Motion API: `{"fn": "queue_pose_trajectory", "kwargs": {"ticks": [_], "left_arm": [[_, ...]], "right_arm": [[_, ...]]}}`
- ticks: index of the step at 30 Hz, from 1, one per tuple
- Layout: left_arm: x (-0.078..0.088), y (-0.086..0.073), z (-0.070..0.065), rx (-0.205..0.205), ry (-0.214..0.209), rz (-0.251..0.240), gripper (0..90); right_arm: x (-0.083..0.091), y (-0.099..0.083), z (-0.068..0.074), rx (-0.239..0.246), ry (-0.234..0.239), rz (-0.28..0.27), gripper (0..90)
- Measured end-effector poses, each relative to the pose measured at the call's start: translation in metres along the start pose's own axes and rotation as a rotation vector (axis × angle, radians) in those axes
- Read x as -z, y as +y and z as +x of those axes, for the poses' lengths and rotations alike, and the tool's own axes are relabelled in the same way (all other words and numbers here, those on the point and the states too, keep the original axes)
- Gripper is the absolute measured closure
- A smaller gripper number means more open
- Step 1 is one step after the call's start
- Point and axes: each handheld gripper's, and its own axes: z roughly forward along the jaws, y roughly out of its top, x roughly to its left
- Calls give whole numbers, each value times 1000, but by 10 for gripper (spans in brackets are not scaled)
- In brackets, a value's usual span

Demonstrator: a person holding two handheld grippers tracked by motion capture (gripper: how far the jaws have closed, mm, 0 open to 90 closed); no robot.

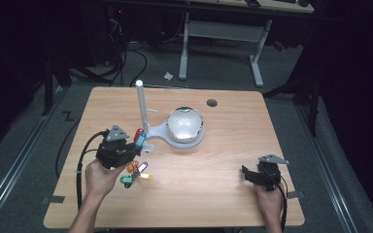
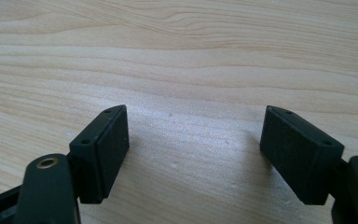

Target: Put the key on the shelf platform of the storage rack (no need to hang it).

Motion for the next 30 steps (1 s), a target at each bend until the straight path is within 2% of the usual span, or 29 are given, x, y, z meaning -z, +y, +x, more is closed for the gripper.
{"fn": "queue_pose_trajectory", "kwargs": {"ticks": [13, 22, 30], "left_arm": [[2, 28, -2, -15, -45, -17, 757], [6, 55, -8, -35, -93, -51, 757], [7, 76, -9, -50, -115, -62, 757]], "right_arm": [[0, 0, 0, -1, 1, -2, 240], [0, 0, 0, -1, 1, -2, 240], [0, 0, 0, -1, 1, -2, 240]]}}
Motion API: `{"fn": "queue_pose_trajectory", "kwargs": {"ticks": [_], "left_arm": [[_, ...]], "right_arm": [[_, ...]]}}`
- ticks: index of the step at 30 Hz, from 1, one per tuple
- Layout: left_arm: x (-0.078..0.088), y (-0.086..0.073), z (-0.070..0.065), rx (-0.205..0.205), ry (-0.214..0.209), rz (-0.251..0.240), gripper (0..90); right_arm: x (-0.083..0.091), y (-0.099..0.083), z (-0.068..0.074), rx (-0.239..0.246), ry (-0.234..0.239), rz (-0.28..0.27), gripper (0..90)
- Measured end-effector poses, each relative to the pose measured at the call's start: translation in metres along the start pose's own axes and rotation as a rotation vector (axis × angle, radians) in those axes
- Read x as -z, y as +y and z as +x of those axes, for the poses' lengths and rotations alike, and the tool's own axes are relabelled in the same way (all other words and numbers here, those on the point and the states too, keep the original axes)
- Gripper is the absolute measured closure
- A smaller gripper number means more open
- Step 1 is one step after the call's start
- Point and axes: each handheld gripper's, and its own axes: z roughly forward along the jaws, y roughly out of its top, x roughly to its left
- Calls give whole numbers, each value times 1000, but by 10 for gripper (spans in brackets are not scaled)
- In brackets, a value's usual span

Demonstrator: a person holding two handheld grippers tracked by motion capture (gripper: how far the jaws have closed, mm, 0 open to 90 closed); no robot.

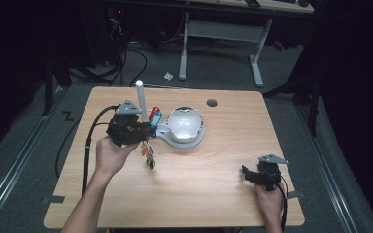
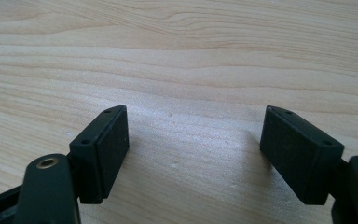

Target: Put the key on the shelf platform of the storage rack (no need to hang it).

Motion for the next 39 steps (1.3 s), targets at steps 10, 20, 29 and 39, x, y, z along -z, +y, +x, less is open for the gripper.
{"fn": "queue_pose_trajectory", "kwargs": {"ticks": [10, 20, 29, 39], "left_arm": [[2, 26, 1, -13, -20, -21, 757], [-4, 52, -2, -27, -52, -35, 757], [-10, 77, -6, -51, -61, -43, 757], [-21, 101, -9, -67, -69, -49, 756]], "right_arm": [[0, 0, 0, 0, 0, 0, 240], [0, 0, 0, 1, 0, 0, 240], [0, 0, 0, 1, 0, 0, 240], [0, 0, 0, 1, 0, 0, 240]]}}
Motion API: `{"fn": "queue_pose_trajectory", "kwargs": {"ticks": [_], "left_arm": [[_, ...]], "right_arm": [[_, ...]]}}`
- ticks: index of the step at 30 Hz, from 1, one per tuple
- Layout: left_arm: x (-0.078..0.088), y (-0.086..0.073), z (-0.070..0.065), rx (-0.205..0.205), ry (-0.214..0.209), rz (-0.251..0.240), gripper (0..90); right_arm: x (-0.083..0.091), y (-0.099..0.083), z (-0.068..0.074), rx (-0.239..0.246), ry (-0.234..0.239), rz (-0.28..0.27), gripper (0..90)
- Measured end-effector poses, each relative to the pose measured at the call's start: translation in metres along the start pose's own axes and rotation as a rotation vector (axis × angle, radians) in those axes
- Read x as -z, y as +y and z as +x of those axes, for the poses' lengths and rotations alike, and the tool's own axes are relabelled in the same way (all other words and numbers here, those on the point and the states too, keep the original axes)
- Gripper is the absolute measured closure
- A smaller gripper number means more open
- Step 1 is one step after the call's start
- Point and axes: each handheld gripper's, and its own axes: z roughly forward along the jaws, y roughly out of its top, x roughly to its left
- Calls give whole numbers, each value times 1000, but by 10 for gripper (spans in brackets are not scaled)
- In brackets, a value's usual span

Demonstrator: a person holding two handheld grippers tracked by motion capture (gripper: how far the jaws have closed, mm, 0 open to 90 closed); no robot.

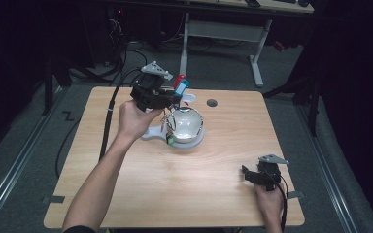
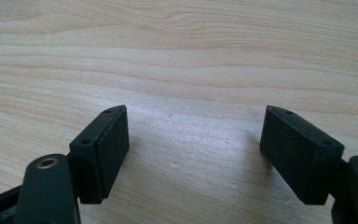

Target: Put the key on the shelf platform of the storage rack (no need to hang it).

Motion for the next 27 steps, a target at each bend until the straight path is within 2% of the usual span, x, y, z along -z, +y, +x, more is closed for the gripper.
{"fn": "queue_pose_trajectory", "kwargs": {"ticks": [15, 27], "left_arm": [[-30, 18, 5, 17, -13, 14, 756], [-58, 29, 5, 1, -1, 21, 756]], "right_arm": [[0, 0, 0, 0, 1, 0, 239], [0, 0, 0, 2, 2, 0, 239]]}}
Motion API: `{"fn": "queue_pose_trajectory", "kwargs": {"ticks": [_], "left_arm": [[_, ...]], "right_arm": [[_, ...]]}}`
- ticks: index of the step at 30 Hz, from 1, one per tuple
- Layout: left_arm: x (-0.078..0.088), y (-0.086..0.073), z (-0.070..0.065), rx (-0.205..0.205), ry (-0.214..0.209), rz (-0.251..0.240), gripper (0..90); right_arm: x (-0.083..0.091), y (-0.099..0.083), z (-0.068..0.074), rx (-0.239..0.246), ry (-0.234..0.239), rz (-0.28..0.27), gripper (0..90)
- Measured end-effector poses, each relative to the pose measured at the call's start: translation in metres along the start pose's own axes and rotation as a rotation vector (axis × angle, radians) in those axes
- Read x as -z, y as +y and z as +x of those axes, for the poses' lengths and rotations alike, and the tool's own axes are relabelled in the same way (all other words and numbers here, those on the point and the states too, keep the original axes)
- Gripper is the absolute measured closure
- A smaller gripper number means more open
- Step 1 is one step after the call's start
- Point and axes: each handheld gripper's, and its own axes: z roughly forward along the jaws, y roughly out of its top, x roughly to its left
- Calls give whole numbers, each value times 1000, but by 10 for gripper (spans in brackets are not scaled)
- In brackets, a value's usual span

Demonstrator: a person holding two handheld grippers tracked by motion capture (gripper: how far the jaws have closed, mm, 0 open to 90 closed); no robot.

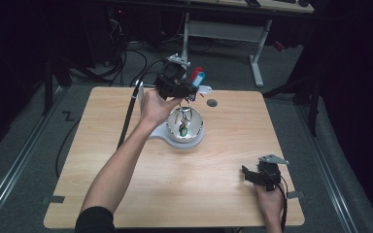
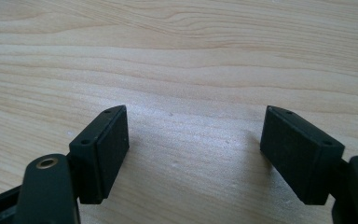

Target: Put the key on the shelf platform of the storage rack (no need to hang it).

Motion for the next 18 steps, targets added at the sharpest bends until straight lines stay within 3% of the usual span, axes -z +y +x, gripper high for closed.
{"fn": "queue_pose_trajectory", "kwargs": {"ticks": [18], "left_arm": [[-24, -15, 10, 16, 35, 19, 755]], "right_arm": [[0, 0, 0, 2, 0, 1, 239]]}}
